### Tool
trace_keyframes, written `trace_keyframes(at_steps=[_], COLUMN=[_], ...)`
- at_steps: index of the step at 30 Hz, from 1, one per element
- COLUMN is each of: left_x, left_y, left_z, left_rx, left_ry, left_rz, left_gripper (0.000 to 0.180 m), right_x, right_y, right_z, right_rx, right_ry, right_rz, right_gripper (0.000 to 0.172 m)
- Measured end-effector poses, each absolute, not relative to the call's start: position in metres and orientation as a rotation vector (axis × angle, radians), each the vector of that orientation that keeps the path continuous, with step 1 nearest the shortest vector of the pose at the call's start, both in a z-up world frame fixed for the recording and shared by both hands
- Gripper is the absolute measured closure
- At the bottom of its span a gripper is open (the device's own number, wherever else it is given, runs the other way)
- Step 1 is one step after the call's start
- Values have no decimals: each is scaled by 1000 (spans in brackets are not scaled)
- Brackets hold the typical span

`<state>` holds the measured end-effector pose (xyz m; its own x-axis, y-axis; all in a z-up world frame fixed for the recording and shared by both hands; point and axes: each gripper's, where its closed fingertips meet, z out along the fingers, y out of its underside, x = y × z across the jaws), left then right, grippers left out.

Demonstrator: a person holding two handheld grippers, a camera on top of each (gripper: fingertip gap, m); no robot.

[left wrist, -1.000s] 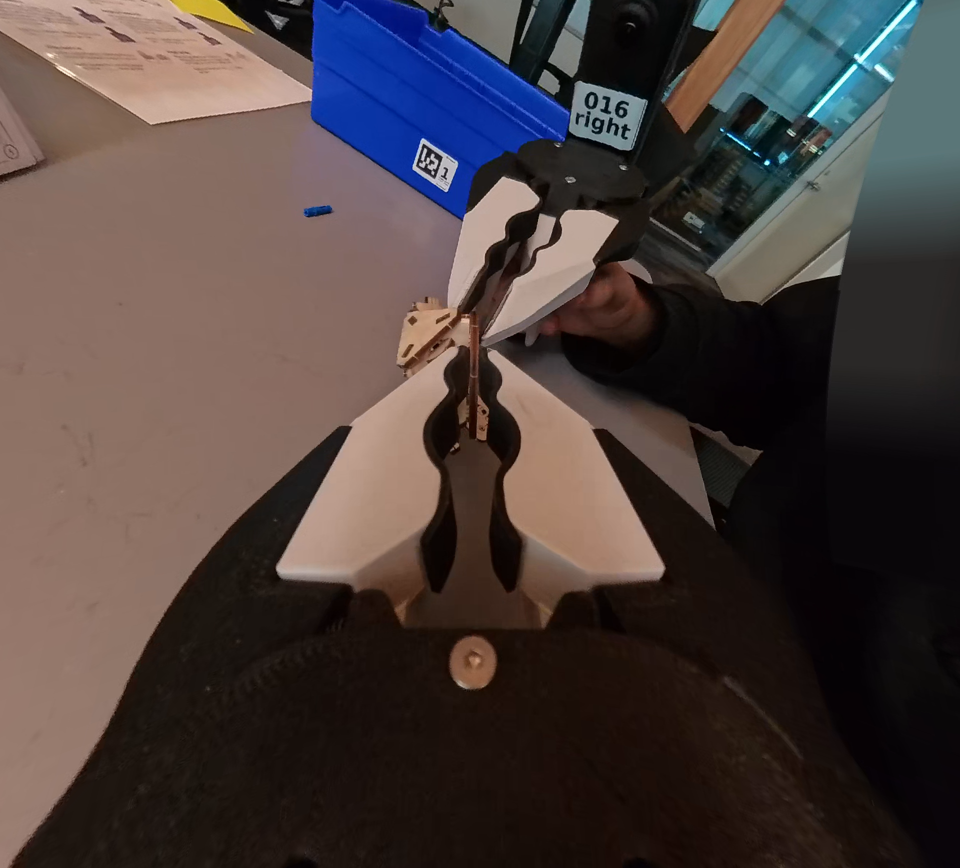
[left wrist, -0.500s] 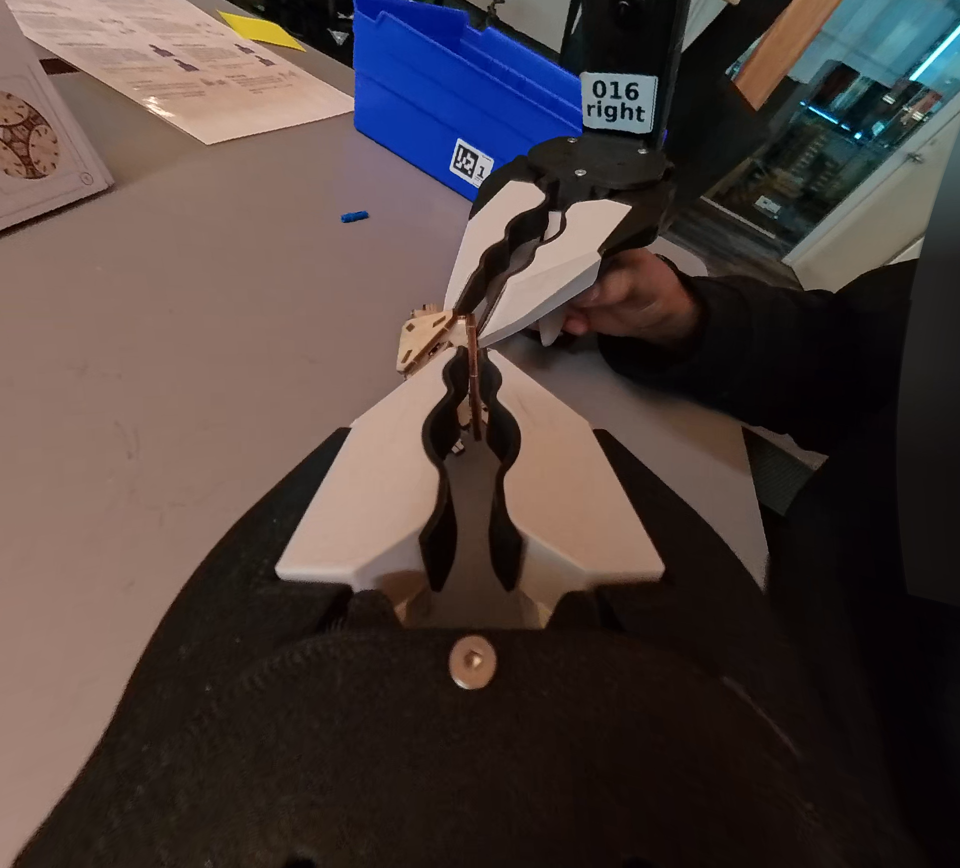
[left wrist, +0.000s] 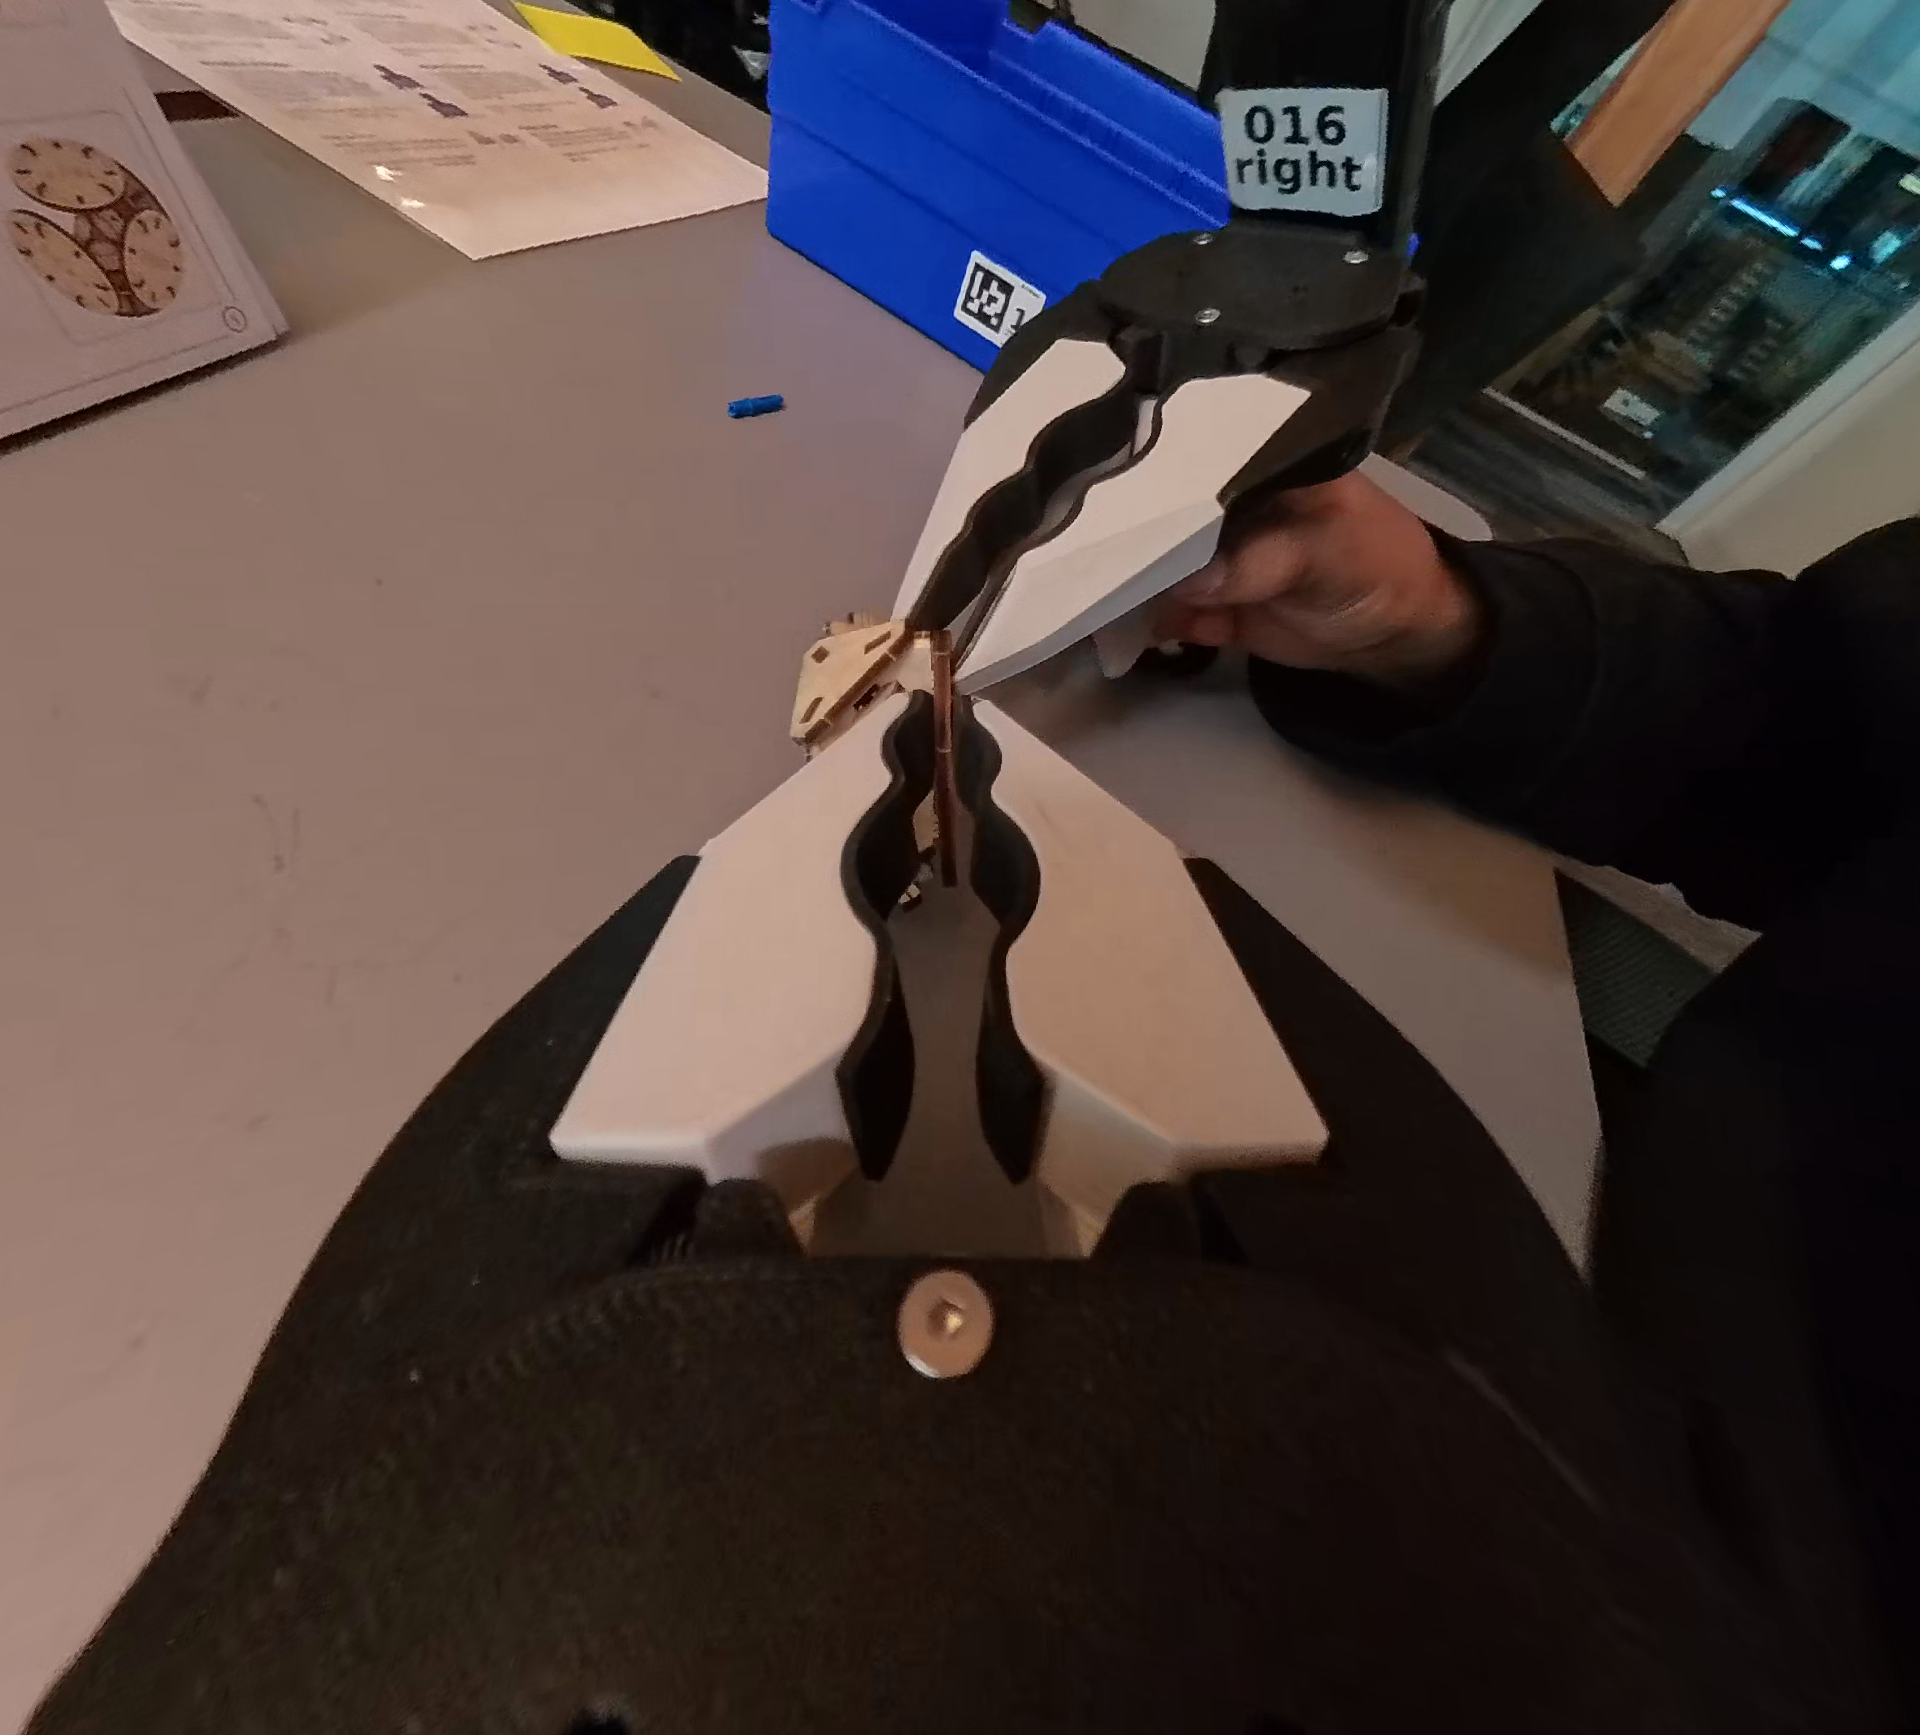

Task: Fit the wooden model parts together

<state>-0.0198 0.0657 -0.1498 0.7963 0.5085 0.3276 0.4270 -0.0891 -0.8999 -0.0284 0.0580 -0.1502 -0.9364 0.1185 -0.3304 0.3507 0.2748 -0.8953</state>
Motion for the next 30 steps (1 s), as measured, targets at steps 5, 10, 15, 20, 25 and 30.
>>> trace_keyframes(at_steps=[5, 10, 15, 20, 25, 30], left_x=[-24, -26, -36, -34, -37, -36], left_y=[64, 60, 47, 42, 33, 32], left_z=[-154, -144, -134, -115, -107, -103], left_rx=[-1699, -1653, -1525, -1316, -1216, -1199], left_ry=[-772, -749, -797, -787, -784, -750], left_rz=[32, -5, -88, -322, -406, -407], left_gripper=[180, 180, 180, 180, 180, 180], right_x=[-33, -36, -39, -44, -42, -47], right_y=[57, 54, 64, 59, 59, 70], right_z=[-154, -140, -108, -121, -110, -98], right_rx=[423, 296, 299, 245, 168, 171], right_ry=[2491, 2586, 2466, 2608, 2666, 2657], right_rz=[-1749, -1945, -2168, -2166, -2323, -2452], right_gripper=[164, 163, 144, 122, 122, 134])
